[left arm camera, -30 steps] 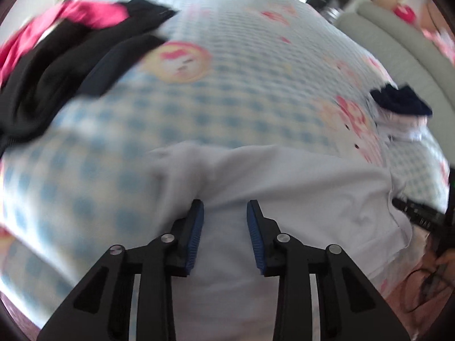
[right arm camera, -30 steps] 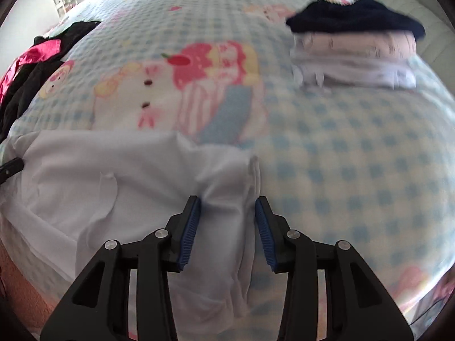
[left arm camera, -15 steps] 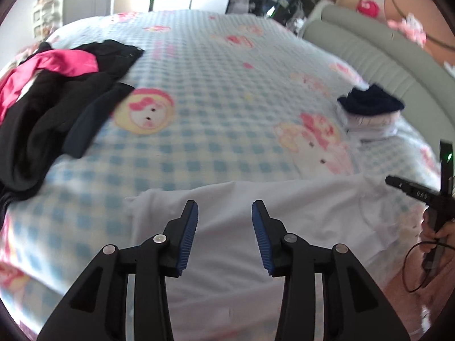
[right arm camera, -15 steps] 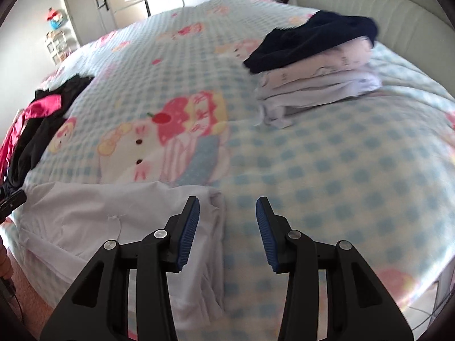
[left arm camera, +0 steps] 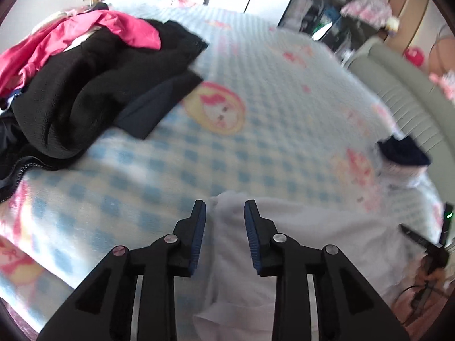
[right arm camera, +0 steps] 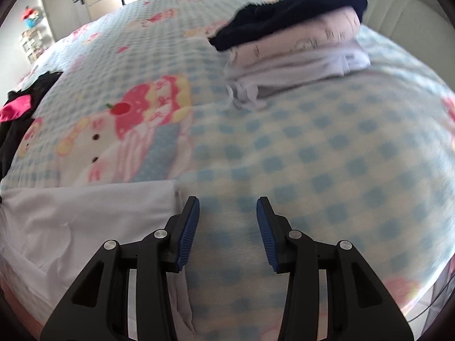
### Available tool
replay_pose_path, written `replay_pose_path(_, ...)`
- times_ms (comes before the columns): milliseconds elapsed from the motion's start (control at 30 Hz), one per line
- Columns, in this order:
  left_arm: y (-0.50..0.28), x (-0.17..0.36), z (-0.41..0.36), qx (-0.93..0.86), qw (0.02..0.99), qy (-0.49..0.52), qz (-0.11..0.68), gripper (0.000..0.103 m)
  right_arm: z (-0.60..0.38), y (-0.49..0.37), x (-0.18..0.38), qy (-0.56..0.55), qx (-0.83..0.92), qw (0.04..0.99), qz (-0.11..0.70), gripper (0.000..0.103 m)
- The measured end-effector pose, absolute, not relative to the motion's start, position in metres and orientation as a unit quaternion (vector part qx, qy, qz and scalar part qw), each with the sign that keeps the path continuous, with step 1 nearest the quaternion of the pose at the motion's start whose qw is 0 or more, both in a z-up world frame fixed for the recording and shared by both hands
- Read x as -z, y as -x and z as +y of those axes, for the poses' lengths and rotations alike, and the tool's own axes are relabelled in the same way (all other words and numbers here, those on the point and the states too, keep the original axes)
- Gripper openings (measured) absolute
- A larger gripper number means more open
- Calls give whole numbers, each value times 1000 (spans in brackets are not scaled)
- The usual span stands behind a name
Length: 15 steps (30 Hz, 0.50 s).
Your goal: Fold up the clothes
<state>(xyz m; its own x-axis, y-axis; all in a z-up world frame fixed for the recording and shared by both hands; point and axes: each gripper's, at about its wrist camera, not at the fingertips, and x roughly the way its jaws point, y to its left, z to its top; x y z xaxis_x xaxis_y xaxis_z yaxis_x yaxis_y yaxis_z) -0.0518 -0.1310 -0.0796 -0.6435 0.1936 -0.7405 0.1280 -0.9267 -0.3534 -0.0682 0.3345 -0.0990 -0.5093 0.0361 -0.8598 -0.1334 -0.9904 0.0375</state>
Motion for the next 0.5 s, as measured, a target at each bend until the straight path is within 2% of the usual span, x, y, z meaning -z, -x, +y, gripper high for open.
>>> replay_pose_path(133,60,78,-114,-887,74,414,-190,32,322,77,89,480,-876,5,49,42)
replay_pose_path(233,68,93,-104,-859,133,419,-263,34,301,84,95,492,-869,-47,35,42)
replay_pose_path(300,68,98,-98,-864,102,432,-238,34,294,82,104,501,-864,-43,13,42)
replay_pose_path(367,66,107,-109,-858,67,446,-246,33,291,79,113,509,-860,-27,-10,42)
replay_pose_path(433,61,112,-132,-850,60,436,-290,32,301,76,114,512,-859,-24,5,48)
replay_pose_path(500,52,105,-150,-857,24,424,-291,33,317,72,110,509,-860,-23,26,49)
